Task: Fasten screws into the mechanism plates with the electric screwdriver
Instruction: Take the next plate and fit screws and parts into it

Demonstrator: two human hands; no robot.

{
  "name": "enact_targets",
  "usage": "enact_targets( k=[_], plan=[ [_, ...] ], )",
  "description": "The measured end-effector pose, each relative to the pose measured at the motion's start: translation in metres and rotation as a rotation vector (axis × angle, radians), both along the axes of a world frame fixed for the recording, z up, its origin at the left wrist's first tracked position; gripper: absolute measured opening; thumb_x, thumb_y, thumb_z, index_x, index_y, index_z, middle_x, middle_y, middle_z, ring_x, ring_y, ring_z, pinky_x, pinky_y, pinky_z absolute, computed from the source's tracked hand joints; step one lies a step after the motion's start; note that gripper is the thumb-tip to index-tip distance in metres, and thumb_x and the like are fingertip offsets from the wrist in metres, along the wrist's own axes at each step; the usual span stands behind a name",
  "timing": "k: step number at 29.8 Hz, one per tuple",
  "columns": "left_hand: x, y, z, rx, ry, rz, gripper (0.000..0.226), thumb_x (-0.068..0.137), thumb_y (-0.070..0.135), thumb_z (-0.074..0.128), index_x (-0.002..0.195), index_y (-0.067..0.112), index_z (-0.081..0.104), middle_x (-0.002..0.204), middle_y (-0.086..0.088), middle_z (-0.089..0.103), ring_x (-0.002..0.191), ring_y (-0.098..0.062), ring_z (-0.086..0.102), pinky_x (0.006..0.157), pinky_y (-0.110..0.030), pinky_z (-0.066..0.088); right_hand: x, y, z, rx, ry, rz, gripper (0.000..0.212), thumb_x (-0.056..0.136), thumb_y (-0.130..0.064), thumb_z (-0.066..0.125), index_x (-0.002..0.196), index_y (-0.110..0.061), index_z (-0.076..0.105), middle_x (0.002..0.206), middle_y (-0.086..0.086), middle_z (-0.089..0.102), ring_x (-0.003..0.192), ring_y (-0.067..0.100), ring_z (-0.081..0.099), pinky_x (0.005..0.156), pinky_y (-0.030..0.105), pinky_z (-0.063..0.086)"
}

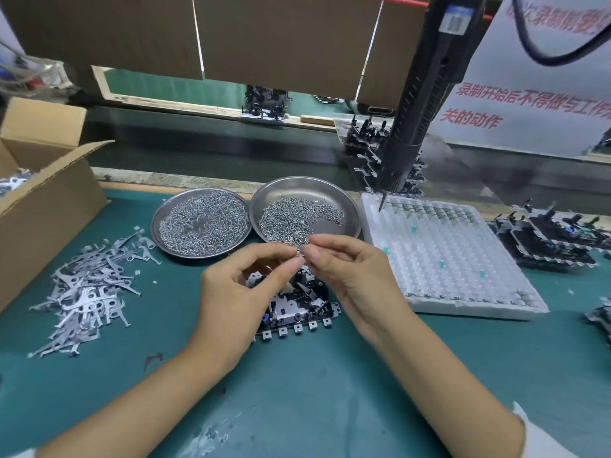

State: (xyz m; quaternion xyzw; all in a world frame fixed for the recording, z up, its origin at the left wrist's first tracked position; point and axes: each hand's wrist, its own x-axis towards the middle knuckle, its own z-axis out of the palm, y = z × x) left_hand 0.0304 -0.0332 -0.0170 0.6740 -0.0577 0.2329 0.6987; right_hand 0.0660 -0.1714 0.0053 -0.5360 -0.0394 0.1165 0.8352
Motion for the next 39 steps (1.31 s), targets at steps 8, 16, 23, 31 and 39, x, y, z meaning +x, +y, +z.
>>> enact_targets(
  k=[8,16,23,31,39],
  plan=[
    [-0.0017,-0.0020,0.0008,-0.004,0.008,-0.005,0.014,0.069,0.015,0.076,0.080,0.022,0.074,0.076,0.003,0.073,0.062,-0.011,0.067,0.061,-0.012,0.050,-0.0031,0.0011,-0.0004,0.033,0.013,0.011,0.014,0.057,-0.008,0.077,0.071,-0.012,0.077,0.075,0.009,0.073,0.072,0.014,0.071,0.066,0.018,0.054],
    [-0.0020,-0.0015,0.0018,0.013,0.022,-0.003,0.012,0.068,0.018,0.076,0.080,0.022,0.074,0.076,0.000,0.073,0.060,-0.017,0.067,0.060,-0.015,0.051,-0.0032,0.0023,-0.0023,0.078,0.049,-0.002,0.012,0.059,-0.006,0.075,0.070,-0.012,0.077,0.075,0.009,0.073,0.072,0.014,0.071,0.066,0.017,0.054],
    [-0.0021,-0.0016,0.0023,0.006,0.027,-0.012,0.012,0.069,0.017,0.076,0.080,0.021,0.074,0.075,0.001,0.073,0.061,-0.013,0.067,0.060,-0.014,0.050,-0.0045,0.0020,-0.0014,0.084,0.059,0.008,0.012,0.060,-0.006,0.075,0.070,-0.011,0.077,0.077,0.010,0.073,0.073,0.014,0.071,0.066,0.018,0.054],
    [-0.0019,-0.0012,0.0023,0.019,0.008,-0.015,0.013,0.068,0.016,0.076,0.080,0.021,0.073,0.075,0.003,0.073,0.063,-0.010,0.067,0.061,-0.014,0.051,-0.0049,0.0007,0.0015,0.083,0.077,0.026,0.011,0.062,-0.003,0.074,0.070,-0.010,0.076,0.077,0.010,0.073,0.073,0.015,0.071,0.066,0.018,0.054],
    [-0.0020,0.0003,0.0003,0.036,0.011,-0.020,0.012,0.068,0.020,0.076,0.080,0.024,0.076,0.077,0.002,0.073,0.066,-0.019,0.067,0.063,-0.015,0.051,-0.0035,-0.0029,0.0033,0.033,0.062,0.070,0.011,0.060,-0.006,0.075,0.069,-0.011,0.077,0.075,0.009,0.073,0.071,0.014,0.071,0.065,0.018,0.054]
  ],
)
